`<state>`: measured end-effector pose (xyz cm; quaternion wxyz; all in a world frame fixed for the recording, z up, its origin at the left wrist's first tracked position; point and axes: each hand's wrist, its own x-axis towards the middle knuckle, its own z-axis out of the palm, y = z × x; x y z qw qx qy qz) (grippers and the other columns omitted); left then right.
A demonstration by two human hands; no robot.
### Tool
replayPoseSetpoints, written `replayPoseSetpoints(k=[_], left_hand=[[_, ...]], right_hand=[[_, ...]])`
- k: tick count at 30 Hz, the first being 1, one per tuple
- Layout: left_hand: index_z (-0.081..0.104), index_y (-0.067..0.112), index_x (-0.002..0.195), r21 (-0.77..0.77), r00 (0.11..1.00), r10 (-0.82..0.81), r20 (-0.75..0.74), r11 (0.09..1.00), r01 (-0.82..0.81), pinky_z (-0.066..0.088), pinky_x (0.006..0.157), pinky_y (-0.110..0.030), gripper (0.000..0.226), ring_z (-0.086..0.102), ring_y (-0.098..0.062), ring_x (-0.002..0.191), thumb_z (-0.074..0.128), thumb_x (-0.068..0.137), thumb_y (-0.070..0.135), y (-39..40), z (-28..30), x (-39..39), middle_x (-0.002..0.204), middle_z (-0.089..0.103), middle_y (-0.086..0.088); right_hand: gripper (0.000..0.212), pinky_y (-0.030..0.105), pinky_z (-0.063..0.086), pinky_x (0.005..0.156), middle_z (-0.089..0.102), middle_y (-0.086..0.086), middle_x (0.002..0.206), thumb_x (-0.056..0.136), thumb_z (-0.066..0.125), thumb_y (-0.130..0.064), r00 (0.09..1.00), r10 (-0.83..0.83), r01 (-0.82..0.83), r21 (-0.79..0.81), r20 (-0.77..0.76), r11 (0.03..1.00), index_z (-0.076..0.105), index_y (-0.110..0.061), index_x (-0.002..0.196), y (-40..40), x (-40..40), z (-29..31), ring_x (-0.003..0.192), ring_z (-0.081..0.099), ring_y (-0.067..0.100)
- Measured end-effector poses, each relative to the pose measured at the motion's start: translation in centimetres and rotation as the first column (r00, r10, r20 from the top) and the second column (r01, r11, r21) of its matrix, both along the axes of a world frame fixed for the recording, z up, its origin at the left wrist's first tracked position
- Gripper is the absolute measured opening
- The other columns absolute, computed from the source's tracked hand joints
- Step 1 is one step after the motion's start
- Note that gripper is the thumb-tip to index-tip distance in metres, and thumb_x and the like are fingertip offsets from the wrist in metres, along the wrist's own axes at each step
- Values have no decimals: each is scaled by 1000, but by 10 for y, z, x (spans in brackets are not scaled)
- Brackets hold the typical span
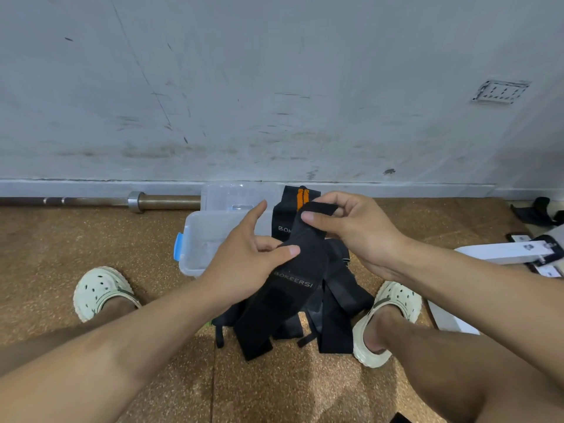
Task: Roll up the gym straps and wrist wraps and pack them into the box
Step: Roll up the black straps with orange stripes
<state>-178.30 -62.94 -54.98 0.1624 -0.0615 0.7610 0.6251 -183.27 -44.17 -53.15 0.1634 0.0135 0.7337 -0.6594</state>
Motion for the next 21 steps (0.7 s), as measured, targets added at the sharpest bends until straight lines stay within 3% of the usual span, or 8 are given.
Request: replayPoseSetpoints(k=[4,7,10,12,15,18,21], left_hand=[[19,32,160,-23,950,295,-99,954,-299,38,82,-13,92,63,-3,111,75,87,43,-1,-1,-4,108,72,16],[19,32,160,-34,956,266,-122,962,-271,39,80,-7,95,54,-1,123,78,86,38,-9,2,-10,126,64,20],[20,33,160,42,981,175,-88,984,-171,47,66,-1,90,71,4,98,76,91,26,-11,8,-11,101,79,13],[25,33,159,78,962,246,-113,968,-239,50,63,-5,84,74,0,89,75,92,21,-11,9,-12,92,80,9],[28,29,158,198,894,442,-75,885,-421,59,70,-21,81,77,-8,87,74,92,18,-17,9,-19,92,80,4],[23,27,159,233,859,509,-55,843,-484,58,64,-19,84,77,-10,85,73,94,19,-26,14,-26,97,80,-1],[25,31,159,214,868,491,-74,858,-467,59,66,-22,83,77,-10,85,74,93,23,-27,19,-27,101,79,-2]], right_hand=[[24,29,63,77,78,14,92,73,81,-22,997,79,-81,-52,-23,995,75,-15,95,-4,1,2,83,74,23],[25,27,61,78,78,8,94,77,78,-21,990,138,-140,-68,-33,988,74,-12,100,-4,3,5,87,74,20],[31,30,61,81,77,10,98,75,77,-24,988,153,-154,-96,-22,983,74,-9,103,-3,3,8,91,74,21],[32,31,62,83,78,9,103,76,77,-24,995,95,-96,-139,-19,986,74,-8,104,-4,2,10,94,75,20],[30,22,59,78,78,11,110,86,72,-19,1000,-30,30,-225,2,974,72,-6,113,-3,-2,14,97,75,17],[10,31,60,73,75,14,91,96,67,-19,999,-33,41,-217,38,975,67,-10,102,1,-4,17,83,74,24],[12,31,59,68,70,9,77,95,69,-18,987,89,-81,-63,135,995,69,-11,105,-2,4,13,67,69,20]])
